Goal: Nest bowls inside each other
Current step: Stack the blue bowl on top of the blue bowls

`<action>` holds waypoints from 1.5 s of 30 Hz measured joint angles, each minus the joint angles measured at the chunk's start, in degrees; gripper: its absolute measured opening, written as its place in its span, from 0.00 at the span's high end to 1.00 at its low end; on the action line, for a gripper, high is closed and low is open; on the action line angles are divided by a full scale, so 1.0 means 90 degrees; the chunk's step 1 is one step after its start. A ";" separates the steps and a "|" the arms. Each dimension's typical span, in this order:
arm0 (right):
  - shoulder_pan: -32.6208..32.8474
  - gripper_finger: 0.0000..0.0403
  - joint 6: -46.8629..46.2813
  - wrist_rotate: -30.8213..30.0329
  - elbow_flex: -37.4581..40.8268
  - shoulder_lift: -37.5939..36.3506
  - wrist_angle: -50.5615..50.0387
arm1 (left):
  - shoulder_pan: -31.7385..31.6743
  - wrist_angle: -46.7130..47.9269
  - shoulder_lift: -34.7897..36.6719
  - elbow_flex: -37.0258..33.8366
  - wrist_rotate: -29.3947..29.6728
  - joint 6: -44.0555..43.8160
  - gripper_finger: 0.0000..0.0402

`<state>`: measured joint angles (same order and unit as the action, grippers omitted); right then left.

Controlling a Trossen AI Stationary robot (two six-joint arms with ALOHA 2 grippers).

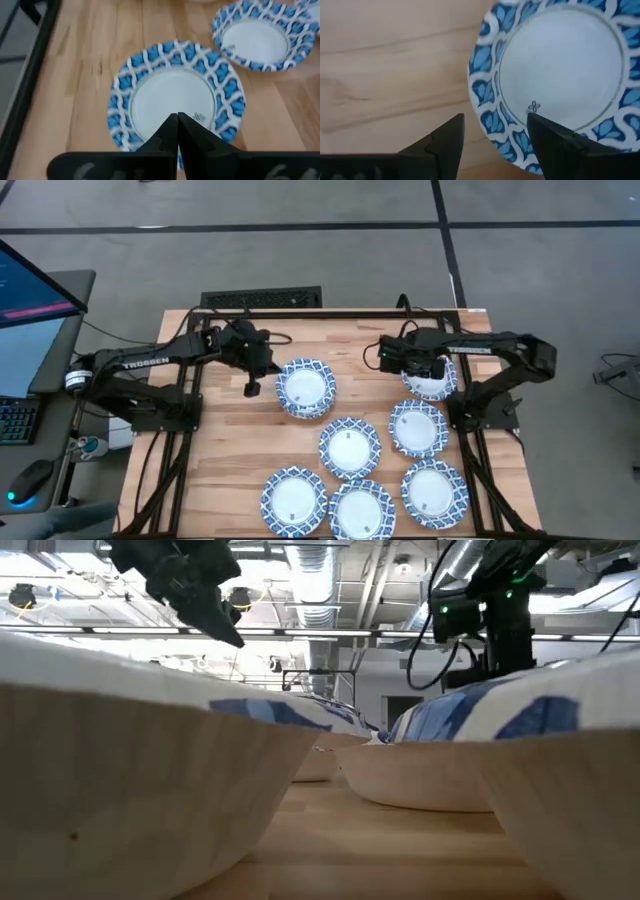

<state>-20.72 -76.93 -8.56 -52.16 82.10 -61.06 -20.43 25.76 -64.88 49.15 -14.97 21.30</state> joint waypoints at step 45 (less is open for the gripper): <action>0.0217 0.56 -0.0640 0.0035 -0.0036 0.2029 0.0257 | -0.1054 -0.0702 0.0002 -0.0002 -0.0934 0.0498 1.00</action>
<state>-18.76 -82.69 -8.24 -52.49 100.36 -58.75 -29.91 19.45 -64.86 49.12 -23.38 25.78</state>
